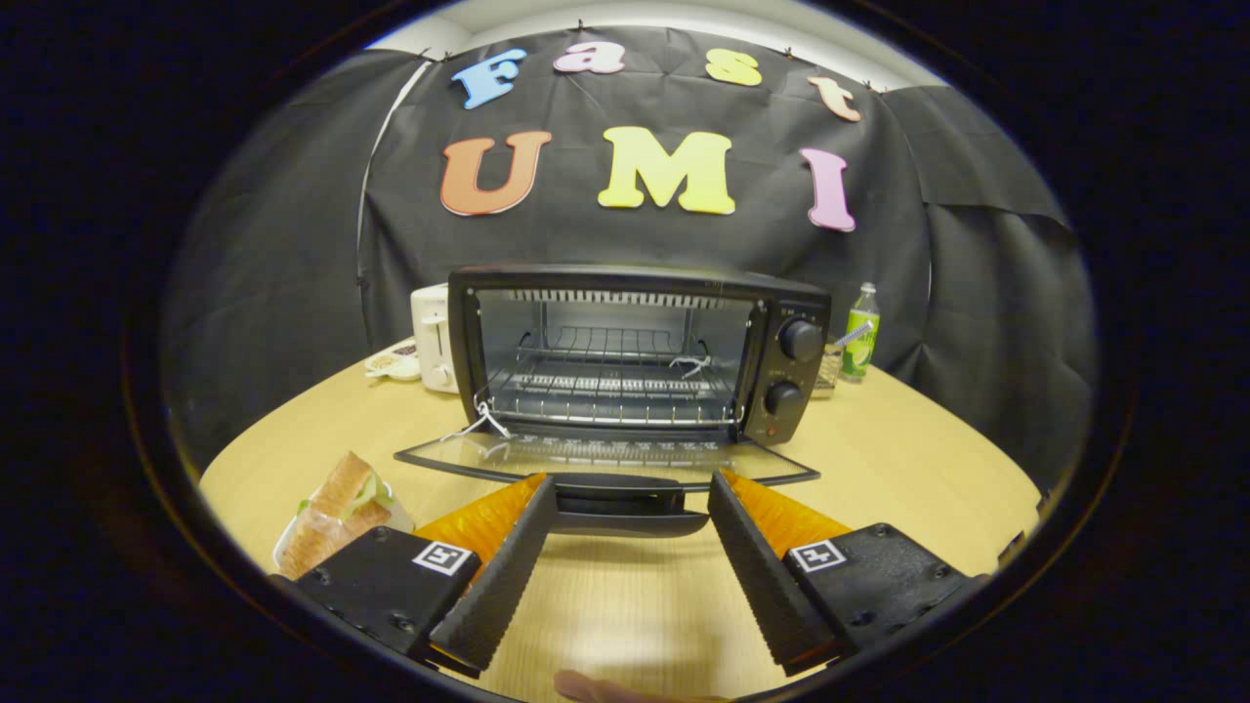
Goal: Open the toaster oven, put the food inside, and close the toaster oven door.
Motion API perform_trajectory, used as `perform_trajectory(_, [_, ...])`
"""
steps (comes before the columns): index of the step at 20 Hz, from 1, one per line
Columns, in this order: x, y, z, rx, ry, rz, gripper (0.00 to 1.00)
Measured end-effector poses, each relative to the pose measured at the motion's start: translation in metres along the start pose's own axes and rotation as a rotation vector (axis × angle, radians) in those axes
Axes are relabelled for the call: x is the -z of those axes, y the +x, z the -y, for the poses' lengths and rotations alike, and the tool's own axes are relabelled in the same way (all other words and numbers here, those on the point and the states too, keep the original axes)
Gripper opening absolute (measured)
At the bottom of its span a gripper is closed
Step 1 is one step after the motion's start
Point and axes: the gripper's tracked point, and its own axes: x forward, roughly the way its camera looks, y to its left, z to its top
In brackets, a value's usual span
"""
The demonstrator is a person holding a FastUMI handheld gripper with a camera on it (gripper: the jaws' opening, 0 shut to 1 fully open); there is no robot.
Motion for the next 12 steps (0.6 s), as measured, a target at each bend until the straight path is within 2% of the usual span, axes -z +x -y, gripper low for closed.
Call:
perform_trajectory(8, [0.021,0.004,0.000,-0.019,-0.027,-0.078,1.00])
perform_trajectory(10, [0.019,0.005,0.000,-0.051,-0.014,-0.111,1.00])
perform_trajectory(12, [0.014,0.000,-0.005,-0.121,0.025,-0.158,1.00])
